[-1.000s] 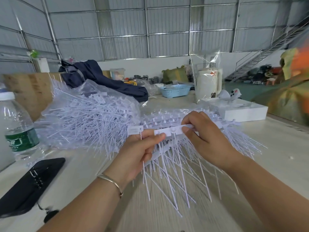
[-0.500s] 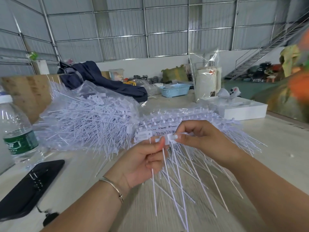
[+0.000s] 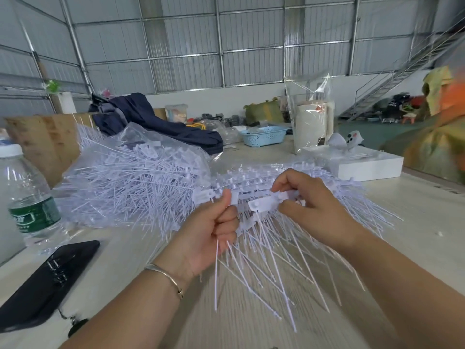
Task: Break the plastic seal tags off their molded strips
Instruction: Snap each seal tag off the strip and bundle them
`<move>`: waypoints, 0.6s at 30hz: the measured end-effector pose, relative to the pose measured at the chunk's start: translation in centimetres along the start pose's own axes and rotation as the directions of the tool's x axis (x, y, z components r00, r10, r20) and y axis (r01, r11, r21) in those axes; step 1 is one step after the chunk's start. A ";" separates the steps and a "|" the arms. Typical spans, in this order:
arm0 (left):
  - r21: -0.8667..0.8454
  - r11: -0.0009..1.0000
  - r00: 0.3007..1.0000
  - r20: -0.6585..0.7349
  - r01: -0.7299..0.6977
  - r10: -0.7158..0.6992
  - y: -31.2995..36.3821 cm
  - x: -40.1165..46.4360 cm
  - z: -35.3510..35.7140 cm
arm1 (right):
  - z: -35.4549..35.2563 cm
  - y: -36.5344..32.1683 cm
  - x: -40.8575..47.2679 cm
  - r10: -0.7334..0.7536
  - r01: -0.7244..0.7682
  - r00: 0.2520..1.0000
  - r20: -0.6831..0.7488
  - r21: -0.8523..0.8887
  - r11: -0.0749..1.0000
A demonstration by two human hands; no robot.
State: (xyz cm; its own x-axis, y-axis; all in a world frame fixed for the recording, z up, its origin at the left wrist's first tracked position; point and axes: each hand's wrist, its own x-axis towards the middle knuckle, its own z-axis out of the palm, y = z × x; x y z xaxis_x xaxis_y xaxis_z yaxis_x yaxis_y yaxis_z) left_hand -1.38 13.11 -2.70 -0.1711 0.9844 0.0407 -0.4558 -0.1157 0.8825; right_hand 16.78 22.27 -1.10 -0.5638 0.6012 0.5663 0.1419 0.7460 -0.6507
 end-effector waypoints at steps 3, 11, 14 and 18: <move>0.060 0.997 0.998 -0.029 -0.050 0.052 -0.2 0.0 0.0 | 0.1 0.1 0.1 -0.015 0.015 1.000 0.001 -0.049 0.999; 0.315 0.943 0.986 -0.083 -0.111 0.144 -0.7 -0.4 0.5 | 0.1 0.2 0.6 -0.213 0.203 0.977 -0.014 -0.238 0.950; 0.387 0.907 0.983 -0.003 -0.169 0.185 -1.0 -0.6 0.8 | 0.4 0.2 0.5 -0.255 0.247 0.967 0.006 -0.284 0.927; 0.361 0.918 0.977 -0.068 -0.166 0.203 -1.0 -0.3 0.5 | 0.7 0.3 0.5 -0.262 0.249 0.965 0.026 -0.421 0.872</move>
State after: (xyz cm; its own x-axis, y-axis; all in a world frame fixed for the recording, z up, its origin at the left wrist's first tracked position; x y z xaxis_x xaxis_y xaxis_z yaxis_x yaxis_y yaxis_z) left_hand -0.43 12.96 -3.38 -0.3194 0.9290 0.1868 -0.0750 -0.2213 0.9723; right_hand 15.98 22.56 -1.38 -0.6025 0.3767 0.7037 0.3263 0.9208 -0.2136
